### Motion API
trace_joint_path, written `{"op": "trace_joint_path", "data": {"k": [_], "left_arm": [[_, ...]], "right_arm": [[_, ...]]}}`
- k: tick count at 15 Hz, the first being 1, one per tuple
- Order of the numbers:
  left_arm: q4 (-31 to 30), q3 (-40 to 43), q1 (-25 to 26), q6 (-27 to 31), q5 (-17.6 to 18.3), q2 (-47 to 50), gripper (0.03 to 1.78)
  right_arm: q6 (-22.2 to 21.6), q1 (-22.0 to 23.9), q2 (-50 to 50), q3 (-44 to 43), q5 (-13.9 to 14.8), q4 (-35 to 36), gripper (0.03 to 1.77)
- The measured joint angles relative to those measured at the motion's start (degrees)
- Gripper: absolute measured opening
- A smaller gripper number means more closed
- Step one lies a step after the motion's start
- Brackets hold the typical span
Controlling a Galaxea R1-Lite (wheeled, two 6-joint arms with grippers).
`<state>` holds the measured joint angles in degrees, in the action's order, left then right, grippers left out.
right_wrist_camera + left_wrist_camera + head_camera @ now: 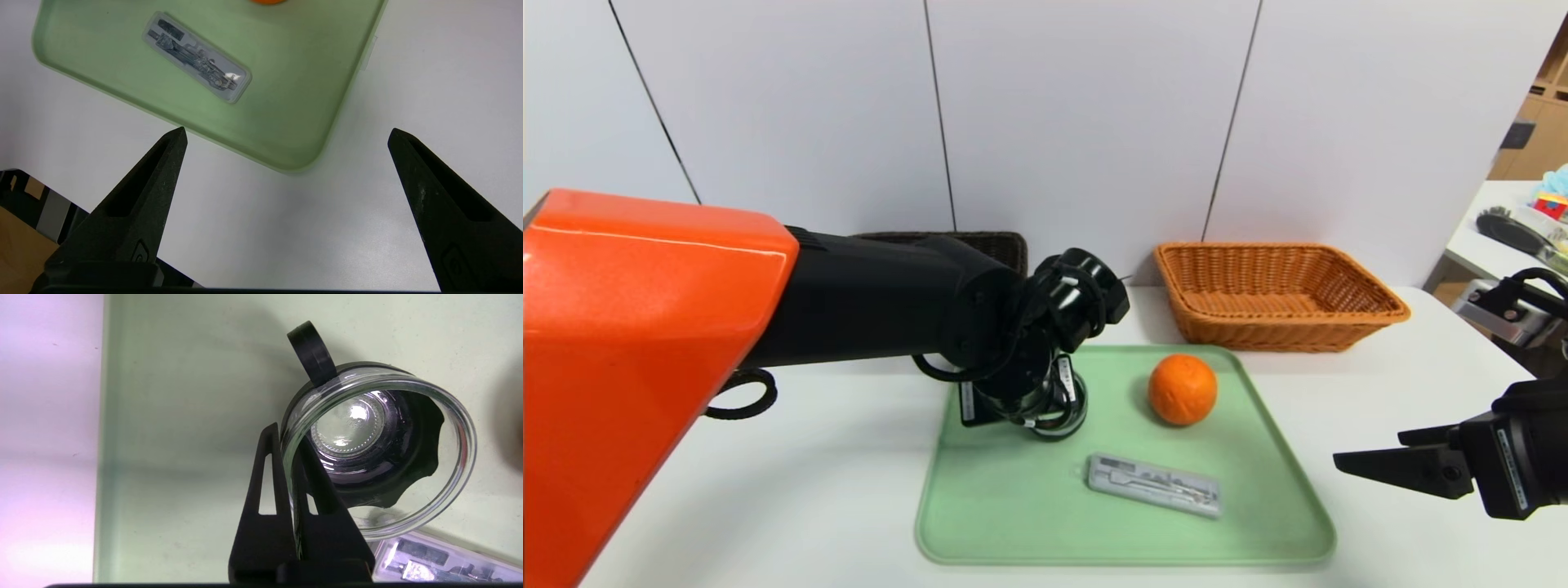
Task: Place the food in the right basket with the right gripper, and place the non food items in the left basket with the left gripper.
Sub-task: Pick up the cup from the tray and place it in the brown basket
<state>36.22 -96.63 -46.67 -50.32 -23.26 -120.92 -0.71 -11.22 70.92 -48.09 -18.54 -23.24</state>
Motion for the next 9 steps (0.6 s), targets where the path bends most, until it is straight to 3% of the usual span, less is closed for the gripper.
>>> {"op": "trace_joint_path", "data": {"k": [9], "left_arm": [[0.7, 0.3, 1.5, 4.6, -0.3, 14.1, 0.08]], "right_arm": [[-0.4, 0.5, -0.7, 0.1, 0.0, 0.0, 1.70]]}}
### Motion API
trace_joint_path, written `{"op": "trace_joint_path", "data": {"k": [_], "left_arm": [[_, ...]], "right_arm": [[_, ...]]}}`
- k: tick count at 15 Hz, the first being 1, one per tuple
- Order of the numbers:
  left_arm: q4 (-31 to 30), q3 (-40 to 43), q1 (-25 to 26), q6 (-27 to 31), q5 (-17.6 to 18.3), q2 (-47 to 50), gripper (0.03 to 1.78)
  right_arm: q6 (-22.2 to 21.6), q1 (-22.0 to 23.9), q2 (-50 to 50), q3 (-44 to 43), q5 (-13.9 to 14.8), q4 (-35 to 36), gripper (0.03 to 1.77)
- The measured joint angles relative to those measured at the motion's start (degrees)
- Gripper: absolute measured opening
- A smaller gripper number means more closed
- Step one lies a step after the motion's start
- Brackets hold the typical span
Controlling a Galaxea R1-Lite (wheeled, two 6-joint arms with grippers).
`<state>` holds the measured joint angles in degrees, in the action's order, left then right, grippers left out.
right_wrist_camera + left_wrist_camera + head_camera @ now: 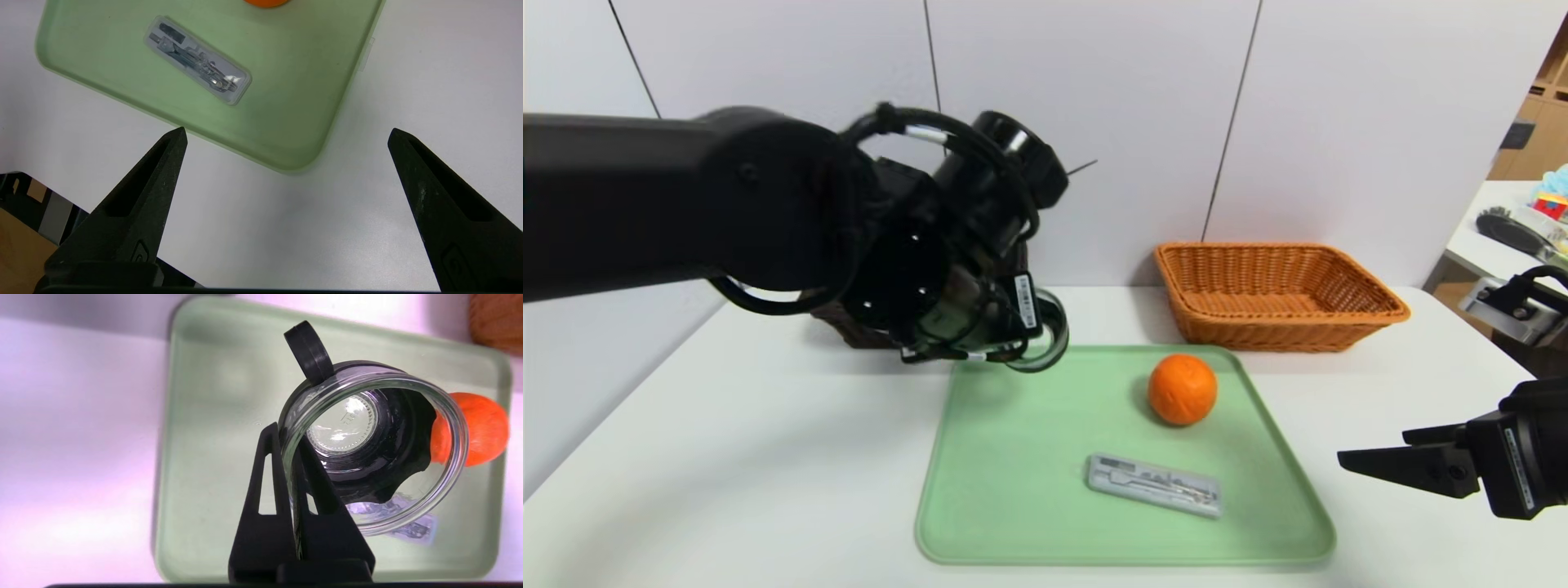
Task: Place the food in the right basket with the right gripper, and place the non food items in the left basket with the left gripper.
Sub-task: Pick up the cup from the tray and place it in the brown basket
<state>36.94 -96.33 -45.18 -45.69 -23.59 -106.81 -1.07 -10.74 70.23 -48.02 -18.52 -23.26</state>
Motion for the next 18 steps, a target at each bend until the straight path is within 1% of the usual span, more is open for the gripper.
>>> {"op": "trace_joint_path", "data": {"k": [2, 4, 7, 9, 11, 15, 18], "left_arm": [[-0.5, 0.1, 2.8, 4.6, 0.0, 2.5, 0.08], [-1.6, -0.2, 6.8, 9.2, 0.3, 3.4, 0.08], [-7.7, -0.3, 13.6, 17.2, 3.2, 2.5, 0.08], [-12.6, -0.6, 18.2, 21.3, 5.4, 0.9, 0.08], [-15.0, -2.2, 21.3, 22.7, 5.8, -1.6, 0.08], [-15.4, -6.9, 25.3, 22.8, 6.0, -8.7, 0.08], [-15.2, -10.8, 26.9, 22.7, 6.0, -13.5, 0.08]], "right_arm": [[0.0, 0.0, -0.3, 0.2, 0.0, 0.0, 1.70], [0.0, 0.1, -0.6, 0.5, 0.0, -0.1, 1.70], [0.0, 0.1, -0.9, 0.8, 0.0, 0.0, 1.70], [0.0, 0.2, -1.0, 0.9, 0.0, 0.0, 1.70], [0.0, 0.2, -1.1, 0.9, 0.0, 0.0, 1.70], [0.0, 0.4, -1.3, 1.3, 0.0, 0.0, 1.70], [0.1, 0.5, -1.3, 1.9, 0.0, 0.1, 1.70]]}}
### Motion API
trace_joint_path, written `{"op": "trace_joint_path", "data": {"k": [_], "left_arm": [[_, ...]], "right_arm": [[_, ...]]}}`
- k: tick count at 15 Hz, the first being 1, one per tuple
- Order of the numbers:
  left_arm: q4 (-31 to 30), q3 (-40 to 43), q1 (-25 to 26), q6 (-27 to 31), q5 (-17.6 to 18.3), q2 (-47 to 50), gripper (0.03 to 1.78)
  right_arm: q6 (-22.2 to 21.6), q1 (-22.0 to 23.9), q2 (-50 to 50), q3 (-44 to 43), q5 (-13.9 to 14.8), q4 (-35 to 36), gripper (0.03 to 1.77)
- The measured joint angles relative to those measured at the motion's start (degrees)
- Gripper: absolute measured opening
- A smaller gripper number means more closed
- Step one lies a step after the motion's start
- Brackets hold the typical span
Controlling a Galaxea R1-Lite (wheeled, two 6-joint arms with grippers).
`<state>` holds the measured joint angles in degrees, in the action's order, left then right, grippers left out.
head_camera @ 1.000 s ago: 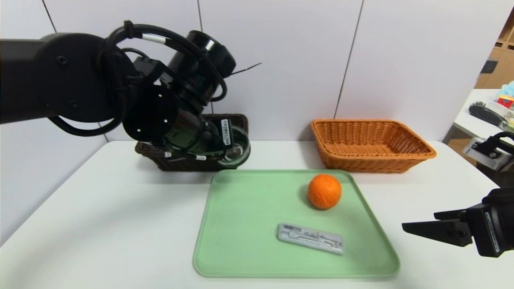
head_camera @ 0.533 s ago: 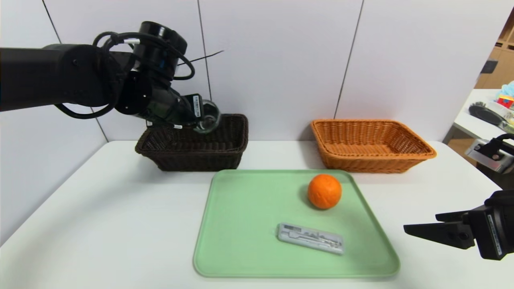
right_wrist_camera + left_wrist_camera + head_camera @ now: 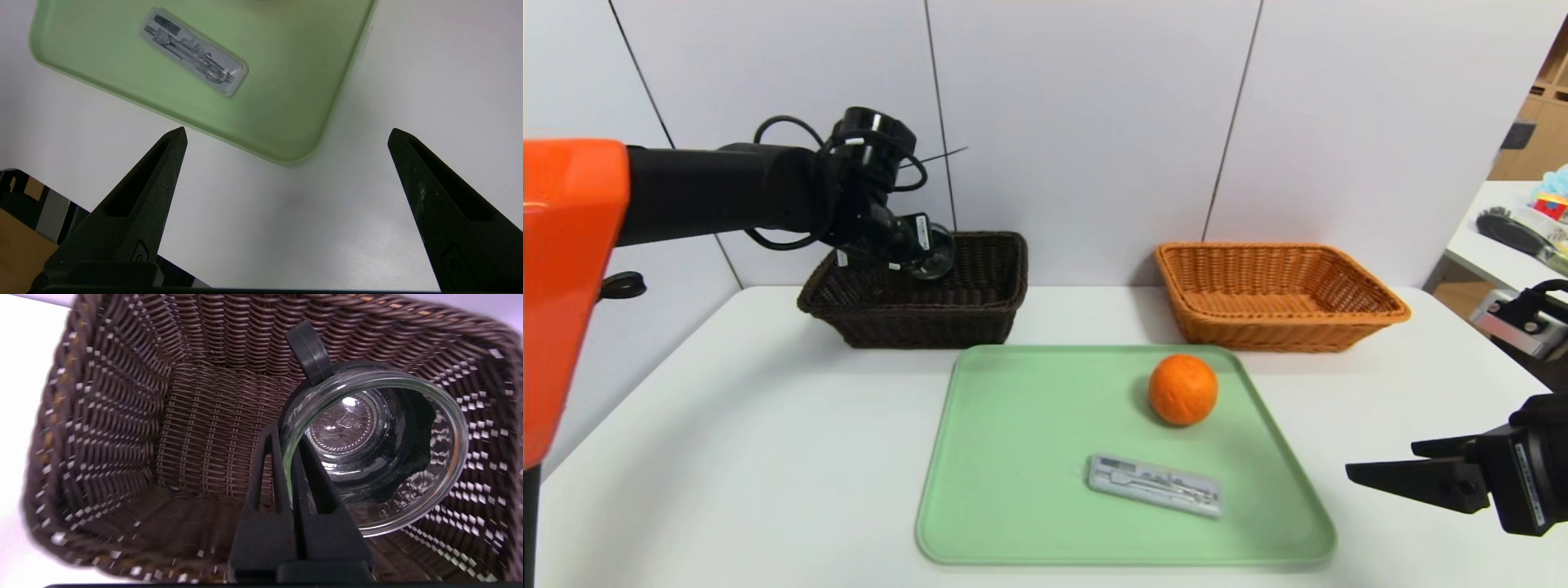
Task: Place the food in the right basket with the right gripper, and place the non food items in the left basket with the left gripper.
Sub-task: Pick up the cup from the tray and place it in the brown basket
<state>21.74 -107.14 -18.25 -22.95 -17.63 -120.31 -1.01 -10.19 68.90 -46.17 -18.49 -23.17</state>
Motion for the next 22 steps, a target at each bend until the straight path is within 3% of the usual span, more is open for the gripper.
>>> {"op": "trace_joint_path", "data": {"k": [7, 16, 20, 22], "left_arm": [[4.2, -4.8, 1.9, -0.4, -0.3, -7.2, 0.08], [4.2, -5.6, 2.5, -0.5, -0.1, -9.6, 0.08], [4.1, -5.6, 2.5, -0.4, -0.1, -9.6, 0.71], [4.1, -5.6, 2.4, -0.5, -0.1, -9.5, 0.93]], "right_arm": [[0.0, 0.3, -0.1, 0.6, 0.1, 0.0, 1.70], [-0.3, 0.3, -0.9, 0.9, 0.0, 0.0, 1.70], [-0.6, 0.3, -1.5, 1.1, 0.0, 0.0, 1.70], [-0.7, 0.3, -1.6, 1.1, 0.0, 0.0, 1.70]]}}
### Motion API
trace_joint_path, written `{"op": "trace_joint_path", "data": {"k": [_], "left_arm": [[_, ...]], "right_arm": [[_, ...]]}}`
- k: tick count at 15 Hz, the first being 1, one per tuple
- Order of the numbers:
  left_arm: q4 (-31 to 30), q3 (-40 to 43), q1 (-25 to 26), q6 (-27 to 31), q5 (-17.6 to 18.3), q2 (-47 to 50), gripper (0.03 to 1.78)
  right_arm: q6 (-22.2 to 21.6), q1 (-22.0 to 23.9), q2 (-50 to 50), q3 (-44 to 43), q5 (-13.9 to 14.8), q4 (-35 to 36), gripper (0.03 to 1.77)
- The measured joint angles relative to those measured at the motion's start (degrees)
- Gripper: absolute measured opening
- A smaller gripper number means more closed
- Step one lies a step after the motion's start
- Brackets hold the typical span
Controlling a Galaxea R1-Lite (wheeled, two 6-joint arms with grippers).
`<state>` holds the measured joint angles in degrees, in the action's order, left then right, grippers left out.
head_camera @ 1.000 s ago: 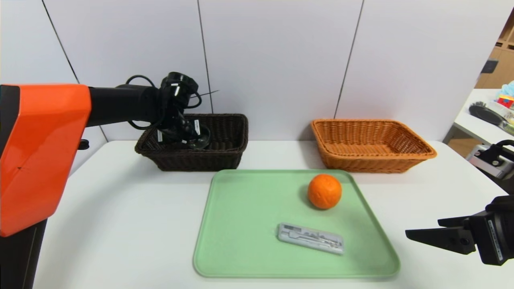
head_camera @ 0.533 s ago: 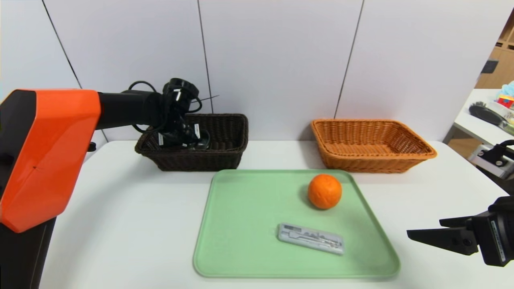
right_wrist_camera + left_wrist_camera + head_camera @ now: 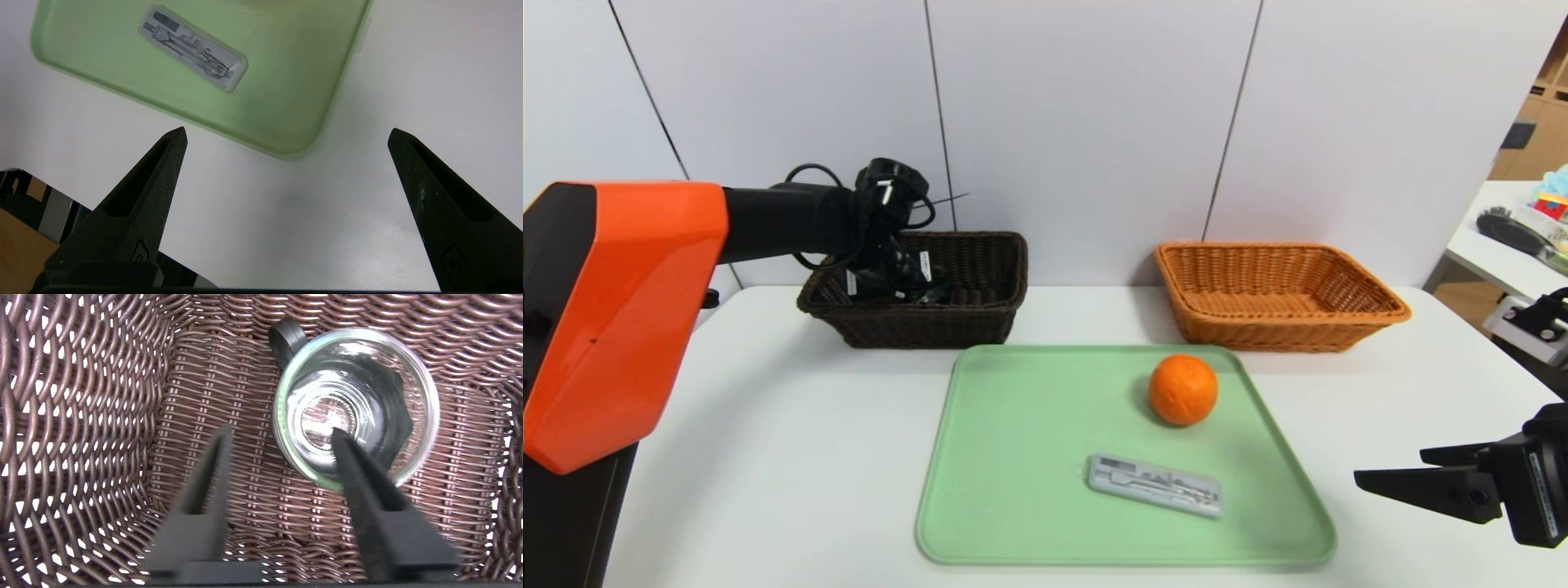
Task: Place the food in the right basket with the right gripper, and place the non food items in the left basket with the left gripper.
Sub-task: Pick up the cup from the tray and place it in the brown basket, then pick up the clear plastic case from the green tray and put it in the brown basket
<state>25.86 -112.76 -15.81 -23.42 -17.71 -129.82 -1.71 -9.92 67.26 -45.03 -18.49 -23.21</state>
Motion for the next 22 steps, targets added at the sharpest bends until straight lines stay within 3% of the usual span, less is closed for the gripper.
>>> {"op": "trace_joint_path", "data": {"k": [3, 8, 12, 16, 19, 22], "left_arm": [[0.2, 0.0, 0.0, 0.2, 0.0, 1.9, 1.19], [1.8, 0.0, -2.0, 0.8, 0.1, 10.7, 1.43], [8.7, 1.7, -9.9, 0.3, 1.7, 19.1, 1.54], [10.1, 7.6, -20.0, 0.6, 2.4, 23.1, 1.61], [10.1, 12.2, -24.9, 2.3, 7.4, 24.2, 1.64], [9.5, 17.5, -27.6, 8.3, 15.0, 25.2, 1.66]], "right_arm": [[-0.1, 0.0, -0.3, 0.3, 0.0, 0.1, 1.70], [-0.1, 0.0, -0.3, 0.4, 0.0, 0.1, 1.70], [-0.1, 0.0, -0.4, 0.3, 0.0, 0.1, 1.70], [0.0, 0.0, -0.5, 0.2, 0.0, 0.1, 1.70], [0.1, 0.0, -1.2, 0.1, 0.1, 0.1, 1.70], [0.1, 0.0, -1.9, 0.3, 0.3, 0.1, 1.70]]}}
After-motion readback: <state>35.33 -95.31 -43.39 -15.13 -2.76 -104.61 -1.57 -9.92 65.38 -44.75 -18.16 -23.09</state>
